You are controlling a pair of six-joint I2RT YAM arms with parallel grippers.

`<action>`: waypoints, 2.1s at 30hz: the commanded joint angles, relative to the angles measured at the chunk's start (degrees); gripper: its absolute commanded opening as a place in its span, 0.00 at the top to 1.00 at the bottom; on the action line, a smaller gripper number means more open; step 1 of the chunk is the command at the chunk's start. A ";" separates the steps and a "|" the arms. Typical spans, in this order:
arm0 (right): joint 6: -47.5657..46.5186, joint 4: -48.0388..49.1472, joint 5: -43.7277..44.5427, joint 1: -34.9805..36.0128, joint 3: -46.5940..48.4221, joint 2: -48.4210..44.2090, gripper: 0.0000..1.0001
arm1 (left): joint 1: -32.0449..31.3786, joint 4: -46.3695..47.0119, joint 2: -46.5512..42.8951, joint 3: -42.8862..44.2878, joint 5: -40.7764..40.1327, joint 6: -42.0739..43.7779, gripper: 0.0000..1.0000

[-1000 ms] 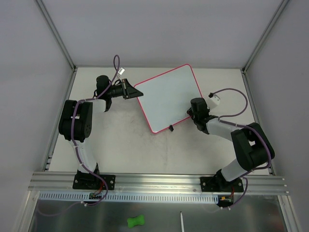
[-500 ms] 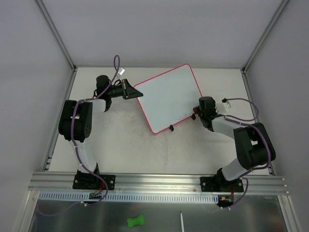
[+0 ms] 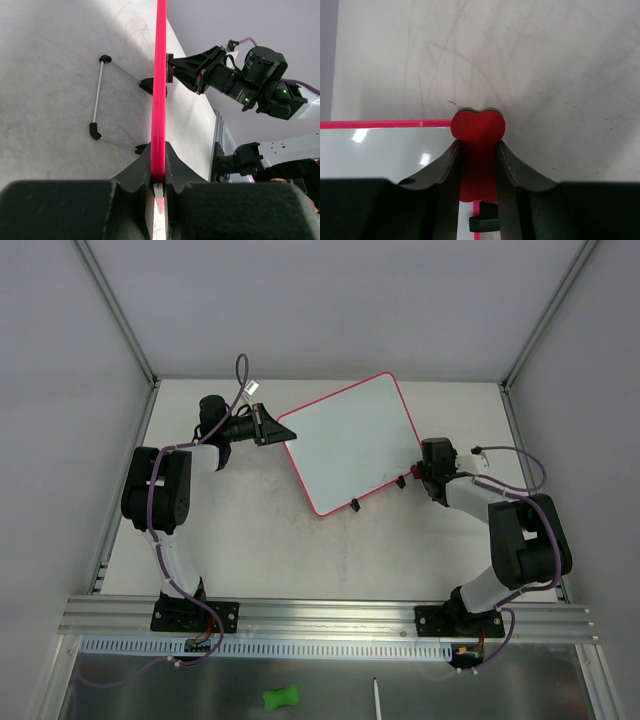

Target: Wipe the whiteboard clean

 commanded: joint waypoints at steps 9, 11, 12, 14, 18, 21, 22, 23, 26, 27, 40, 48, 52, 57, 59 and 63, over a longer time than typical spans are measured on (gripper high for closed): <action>-24.53 1.58 6.02 1.36 5.74 -6.11 1.00 | -0.26 -2.69 -1.01 0.57 2.34 3.16 1.00; -35.57 5.25 1.20 1.27 7.06 -5.14 1.00 | -0.26 -2.60 -1.10 0.49 2.43 3.16 1.00; -40.17 6.93 -1.78 1.27 8.20 -3.92 1.00 | -0.26 -2.69 -1.18 0.49 2.34 3.16 1.00; -46.60 9.22 -8.39 1.18 9.09 -2.51 0.98 | -0.26 -2.69 -1.18 0.40 2.43 3.16 1.00; -47.59 6.86 -8.40 1.19 11.73 1.54 1.00 | -0.26 -2.78 -1.27 0.40 2.34 3.16 1.00; -47.51 6.86 -8.14 1.10 12.08 2.07 1.00 | -0.26 -2.78 -1.36 0.31 2.26 3.16 1.00; -46.81 7.03 -8.84 0.75 11.73 2.33 1.00 | -0.26 -2.78 -1.53 0.31 2.34 3.16 1.00; -46.20 7.47 -9.28 0.31 11.47 2.51 1.00 | -0.26 -2.69 -1.54 0.31 2.34 3.16 1.00; -42.60 10.36 -13.05 -1.88 9.37 3.12 1.00 | -0.26 -2.69 -1.54 0.22 2.26 3.25 1.00; -41.54 11.16 -13.67 -2.50 8.75 3.30 1.00 | -0.26 -2.78 -1.54 0.22 2.26 3.16 1.00; -31.60 13.89 -24.84 -6.73 3.91 6.55 1.00 | -0.26 -2.78 -1.54 0.13 2.34 3.43 1.00; -30.11 13.71 -23.79 -5.23 0.31 4.18 1.00 | -0.26 -3.13 -1.71 0.31 2.34 3.69 1.00; -27.30 16.08 -21.42 -3.65 -3.82 2.60 1.00 | -0.35 -3.22 -1.71 0.22 2.34 3.69 1.00; -25.63 18.54 -19.04 -1.02 -6.28 1.54 1.00 | -0.53 -3.30 -1.80 0.22 2.34 3.69 1.00; -25.54 19.86 -17.73 0.47 -7.25 0.93 1.00 | -0.62 -3.39 -1.80 0.22 2.26 3.69 1.00; -27.73 21.01 -16.67 4.08 -6.56 0.93 1.00 | -0.70 -3.48 -1.71 0.40 2.52 3.78 1.00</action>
